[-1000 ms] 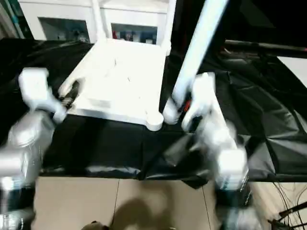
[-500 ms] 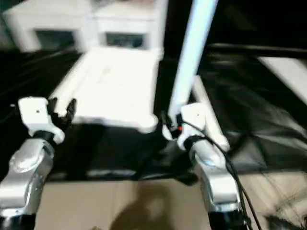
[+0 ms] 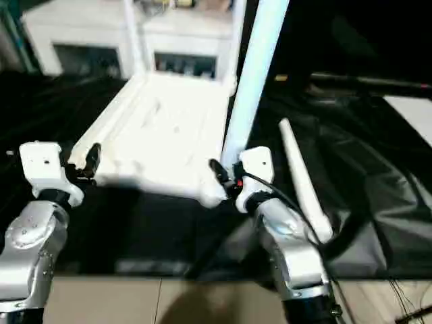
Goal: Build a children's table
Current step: Insert table leg to table base
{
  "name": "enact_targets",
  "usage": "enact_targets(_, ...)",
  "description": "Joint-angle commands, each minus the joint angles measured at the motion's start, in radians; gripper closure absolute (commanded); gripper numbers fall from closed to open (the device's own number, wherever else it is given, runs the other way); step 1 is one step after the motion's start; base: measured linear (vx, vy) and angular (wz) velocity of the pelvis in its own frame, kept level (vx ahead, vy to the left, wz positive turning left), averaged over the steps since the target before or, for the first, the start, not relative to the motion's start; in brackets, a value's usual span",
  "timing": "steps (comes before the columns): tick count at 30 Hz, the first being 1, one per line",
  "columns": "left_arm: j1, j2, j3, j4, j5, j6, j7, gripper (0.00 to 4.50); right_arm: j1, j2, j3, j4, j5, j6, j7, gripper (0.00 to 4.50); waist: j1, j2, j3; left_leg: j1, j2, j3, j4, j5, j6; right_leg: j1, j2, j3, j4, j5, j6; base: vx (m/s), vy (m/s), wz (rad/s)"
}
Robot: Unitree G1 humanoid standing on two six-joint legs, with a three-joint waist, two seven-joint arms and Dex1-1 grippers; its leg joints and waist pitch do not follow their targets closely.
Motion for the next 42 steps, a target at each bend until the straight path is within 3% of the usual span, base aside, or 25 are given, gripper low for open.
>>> enact_targets(1,-0.01,0.016,0.014,-0.006,0.008,0.008,0.002,1.76,-0.01,0.015,0.009,-0.018,0.012,0.005,0.007,2.66,0.046,0.006,-0.067,-0.071,0.023,-0.007,-0.013,0.059,0.021,0.113,-0.123,0.166,-0.122,-0.084,-0.322,0.173,0.011,-0.08)
enact_targets(2,-0.011,0.017,0.013,-0.004,0.008,0.009,0.001,1.76,-0.01,0.016,0.009,-0.018,0.01,0.007,0.008,2.66,0.039,0.026,-0.07,-0.045,0.039,0.001,-0.109,0.173,-0.068,0.088,-0.002,0.087,-0.067,0.052,-0.24,0.173,0.011,-0.08)
enact_targets(3,-0.012,0.019,0.01,-0.002,0.009,0.009,-0.003,1.76,-0.009,0.016,0.01,-0.018,0.006,0.008,0.007,2.66,0.029,0.061,-0.081,0.047,0.078,-0.036,-0.153,0.217,-0.037,0.013,0.044,0.04,-0.011,0.089,-0.142,0.19,0.001,-0.38)
enact_targets(4,-0.013,0.018,0.008,0.001,0.01,0.009,-0.008,1.76,-0.008,0.018,0.01,-0.016,0.004,0.008,0.007,2.66,-0.011,0.072,-0.083,0.228,0.198,-0.115,-0.145,0.249,-0.002,-0.181,0.01,0.013,0.085,-0.119,-0.019,0.232,-0.05,-0.48)
enact_targets(5,-0.014,0.019,0.004,0.002,0.011,0.012,-0.014,1.76,-0.007,0.024,0.005,-0.015,0.008,0.012,0.004,2.66,-0.008,0.047,-0.079,0.197,0.21,-0.121,-0.137,0.356,0.069,-0.194,-0.028,0.008,0.128,-0.06,0.058,0.232,-0.05,-0.48)
enact_targets(6,-0.014,0.02,0.003,0.001,0.011,0.013,-0.016,1.76,-0.006,0.021,0.01,-0.016,0.005,0.004,0.004,2.66,-0.009,0.03,-0.074,0.16,0.172,-0.111,-0.154,0.41,0.234,-0.21,-0.039,0.007,0.134,0.038,0.083,0.195,-0.082,-0.46)
enact_targets(7,-0.014,0.021,0.003,-0.001,0.01,0.013,-0.016,1.76,-0.005,0.02,0.012,-0.017,0.005,0.002,0.004,2.66,-0.017,0.02,-0.073,0.152,0.144,-0.088,-0.154,0.378,0.287,-0.214,-0.043,0.013,0.105,0.09,0.057,0.152,-0.068,-0.23)
enact_targets(8,-0.014,0.023,-0.001,0.0,0.009,0.014,-0.023,1.76,-0.002,0.016,0.018,-0.019,0.004,-0.002,0.003,2.66,-0.019,-0.016,-0.074,0.138,0.021,-0.012,-0.095,0.255,0.255,-0.189,-0.057,0.033,0.0,0.24,-0.047,0.152,-0.068,-0.23)
enact_targets(9,-0.014,0.023,-0.005,0.001,0.001,0.012,-0.036,1.76,0.0,0.013,0.02,-0.021,0.005,-0.002,0.001,2.66,0.014,-0.061,-0.059,0.013,-0.07,0.031,-0.044,-0.026,0.191,-0.029,-0.117,0.144,-0.091,0.001,-0.168,0.097,-0.044,0.08)
enact_targets(10,-0.014,0.023,-0.008,0.001,-0.005,0.009,-0.044,1.76,0.0,0.012,0.02,-0.023,0.006,-0.001,0.0,2.66,0.035,-0.072,-0.073,-0.018,-0.086,0.022,0.033,-0.102,0.156,0.019,-0.163,0.21,-0.111,-0.046,-0.251,0.107,-0.018,0.18)
enact_targets(11,-0.011,0.026,-0.017,0.0,-0.021,0.01,-0.071,1.76,0.002,0.01,0.02,-0.026,0.007,-0.001,0.001,2.66,0.043,-0.056,-0.071,-0.064,-0.044,-0.023,0.075,-0.01,0.071,0.049,-0.193,0.221,-0.091,0.044,-0.403,0.107,-0.018,0.18)
enact_targets(12,-0.009,0.037,-0.032,0.001,-0.031,0.023,-0.1,1.76,0.003,0.011,0.018,-0.03,0.005,0.0,0.003,2.66,0.032,-0.056,-0.072,-0.106,-0.035,-0.041,0.081,0.098,-0.005,0.061,-0.171,0.194,-0.049,0.382,-0.462,0.166,-0.02,0.09)
enact_targets(13,-0.003,0.066,-0.068,0.006,-0.042,0.024,-0.169,1.76,0.004,0.008,0.016,-0.037,0.006,0.003,0.011,2.66,0.038,-0.045,-0.072,-0.106,-0.02,-0.053,0.062,0.158,-0.028,0.053,-0.172,0.179,-0.039,0.565,-0.47,0.119,-0.023,0.04)
enact_targets(14,0.0,0.088,-0.091,0.011,-0.05,0.023,-0.219,1.76,0.005,0.005,0.016,-0.043,0.011,0.005,0.026,2.66,0.039,-0.016,-0.068,-0.105,0.013,-0.07,-0.018,0.318,-0.026,0.013,-0.141,0.128,-0.01,0.82,-0.425,0.119,-0.023,0.04)
enact_targets(15,0.002,0.098,-0.099,0.013,-0.054,0.021,-0.244,1.59,0.005,0.003,0.018,-0.045,0.014,0.006,0.035,2.66,0.035,0.033,-0.074,-0.069,0.025,-0.062,-0.113,0.55,-0.002,-0.022,-0.042,0.042,0.025,0.8,-0.279,-0.055,0.001,-0.01)
enact_targets(16,0.006,0.109,-0.108,0.01,-0.074,0.022,-0.283,1.59,0.006,-0.002,0.021,-0.048,0.014,0.005,0.043,2.66,0.018,0.032,-0.062,-0.072,0.037,-0.065,-0.09,0.65,0.02,-0.055,0.017,0.025,0.048,0.723,-0.217,-0.109,0.003,-0.16)
enact_targets(17,0.017,0.18,-0.164,-0.001,-0.137,0.024,-0.481,1.48,0.01,-0.034,0.032,-0.065,0.026,0.004,0.095,2.66,0.027,0.054,-0.084,-0.016,0.096,-0.101,-0.074,0.732,0.056,-0.089,-0.017,0.037,0.043,0.49,-0.139,-0.109,0.003,-0.16)
enact_targets(18,0.017,0.18,-0.164,-0.001,-0.137,0.024,-0.481,1.41,0.01,-0.034,0.032,-0.065,0.026,0.004,0.095,2.66,0.035,0.052,-0.085,-0.006,0.099,-0.092,-0.072,0.679,0.066,-0.101,-0.038,0.06,0.019,0.373,-0.119,0.0,0.0,0.0)
enact_targets(20,0.01,0.237,-0.204,0.011,-0.139,0.027,-0.583,1.32,0.011,-0.057,0.032,-0.078,0.053,0.018,0.138,2.66,0.043,0.042,-0.075,-0.033,0.068,-0.064,-0.083,0.542,0.033,-0.082,-0.046,0.064,-0.002,0.371,-0.143,0.0,0.0,0.0)
enact_targets(21,-0.008,0.268,-0.219,0.03,-0.147,0.032,-0.65,1.12,0.007,-0.086,0.036,-0.086,0.067,0.024,0.177,2.66,0.056,0.037,-0.066,-0.052,0.056,-0.039,-0.104,0.282,-0.023,-0.068,-0.054,0.07,-0.015,0.351,-0.162,-0.057,0.032,-0.02)
enact_targets(24,-0.028,0.294,-0.236,0.049,-0.149,0.03,-0.71,0.92,0.001,-0.115,0.037,-0.092,0.083,0.026,0.211,2.66,0.044,0.031,-0.04,-0.04,0.061,-0.017,-0.149,-0.149,-0.087,-0.064,-0.064,0.075,-0.051,-0.006,-0.196,-0.089,0.011,0.05)
enact_targets(25,-0.068,0.337,-0.279,0.093,-0.147,0.02,-0.816,0.92,-0.011,-0.154,0.027,-0.094,0.099,0.035,0.264,2.66,0.044,0.048,-0.039,-0.033,0.062,-0.016,-0.152,-0.197,-0.096,-0.067,-0.07,0.078,-0.056,-0.088,-0.195,0.0,0.0,0.0)
enact_targets(27,-0.107,0.365,-0.317,0.143,-0.124,-0.008,-0.883,0.92,-0.018,-0.187,0.019,-0.094,0.101,0.041,0.3,2.66,0.035,0.047,-0.026,-0.026,0.069,-0.012,-0.164,-0.301,-0.115,-0.075,-0.077,0.082,-0.081,-0.311,-0.16,-0.09,-0.008,0.02)
enact_targets(30,-0.138,0.374,-0.34,0.187,-0.102,-0.04,-0.921,1.26,-0.022,-0.208,0.015,-0.094,0.094,0.04,0.321,2.66,0.033,0.052,-0.027,-0.018,0.07,-0.012,-0.171,-0.284,-0.118,-0.071,-0.089,0.084,-0.097,-0.41,-0.131,-0.092,-0.003,-0.04)
enact_targets(42,-0.318,0.442,-0.476,0.449,0.018,-0.17,-1.139,2.17,-0.07,-0.317,0.026,-0.084,0.111,0.04,0.432,2.66,0.018,0.058,-0.053,-0.037,0.066,0.005,-0.154,-0.054,-0.045,-0.059,-0.07,0.074,-0.065,-0.02,-0.22,0.0,0.0,0.0)
